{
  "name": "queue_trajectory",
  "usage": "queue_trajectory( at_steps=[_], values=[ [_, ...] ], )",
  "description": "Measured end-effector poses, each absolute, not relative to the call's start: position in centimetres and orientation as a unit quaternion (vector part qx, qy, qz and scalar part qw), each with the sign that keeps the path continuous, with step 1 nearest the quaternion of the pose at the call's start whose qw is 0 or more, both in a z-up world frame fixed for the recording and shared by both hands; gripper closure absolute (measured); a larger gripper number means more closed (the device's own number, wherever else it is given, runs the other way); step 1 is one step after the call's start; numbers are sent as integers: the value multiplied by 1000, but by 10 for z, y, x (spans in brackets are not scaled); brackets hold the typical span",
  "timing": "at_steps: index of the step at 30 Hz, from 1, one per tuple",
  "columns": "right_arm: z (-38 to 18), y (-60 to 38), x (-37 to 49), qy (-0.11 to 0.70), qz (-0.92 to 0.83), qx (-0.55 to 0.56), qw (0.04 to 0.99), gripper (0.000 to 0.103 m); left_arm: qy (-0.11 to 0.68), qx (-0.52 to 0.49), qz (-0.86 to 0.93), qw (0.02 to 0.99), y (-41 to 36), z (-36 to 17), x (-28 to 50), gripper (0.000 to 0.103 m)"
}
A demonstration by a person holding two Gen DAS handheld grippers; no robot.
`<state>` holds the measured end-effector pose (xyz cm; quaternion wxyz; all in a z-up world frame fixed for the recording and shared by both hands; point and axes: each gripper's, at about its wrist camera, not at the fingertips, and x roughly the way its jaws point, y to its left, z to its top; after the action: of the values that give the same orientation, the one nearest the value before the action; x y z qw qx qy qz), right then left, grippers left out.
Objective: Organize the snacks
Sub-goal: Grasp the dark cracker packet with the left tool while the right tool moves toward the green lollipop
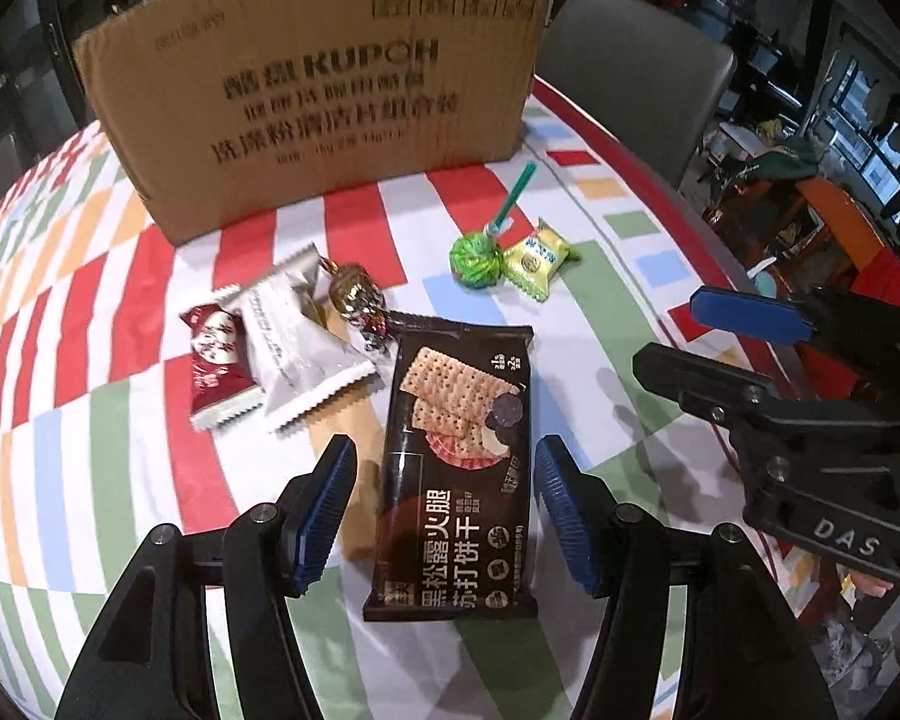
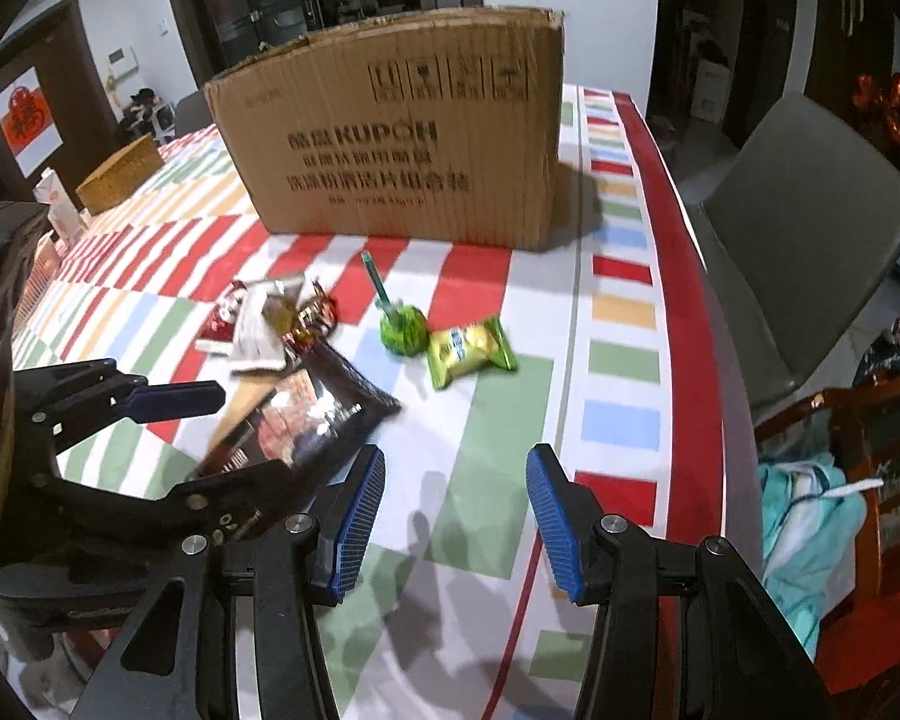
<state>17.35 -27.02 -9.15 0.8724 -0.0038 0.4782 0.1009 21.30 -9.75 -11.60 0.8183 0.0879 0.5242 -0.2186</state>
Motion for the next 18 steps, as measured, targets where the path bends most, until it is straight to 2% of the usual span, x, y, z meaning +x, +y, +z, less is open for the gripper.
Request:
queue_trajectory(
  at_steps=[10,13,18],
  values=[
    [-100,-270,174,494,103,0,863,53,532,90,-217,813,-104,-130,221,42],
    [-100,-270,175,496,103,1,862,53,526,91,-220,816,-105,-130,221,54],
    [-101,-269,176,497,105,3,861,53,529,73,-223,816,-101,-127,220,55]
  ],
)
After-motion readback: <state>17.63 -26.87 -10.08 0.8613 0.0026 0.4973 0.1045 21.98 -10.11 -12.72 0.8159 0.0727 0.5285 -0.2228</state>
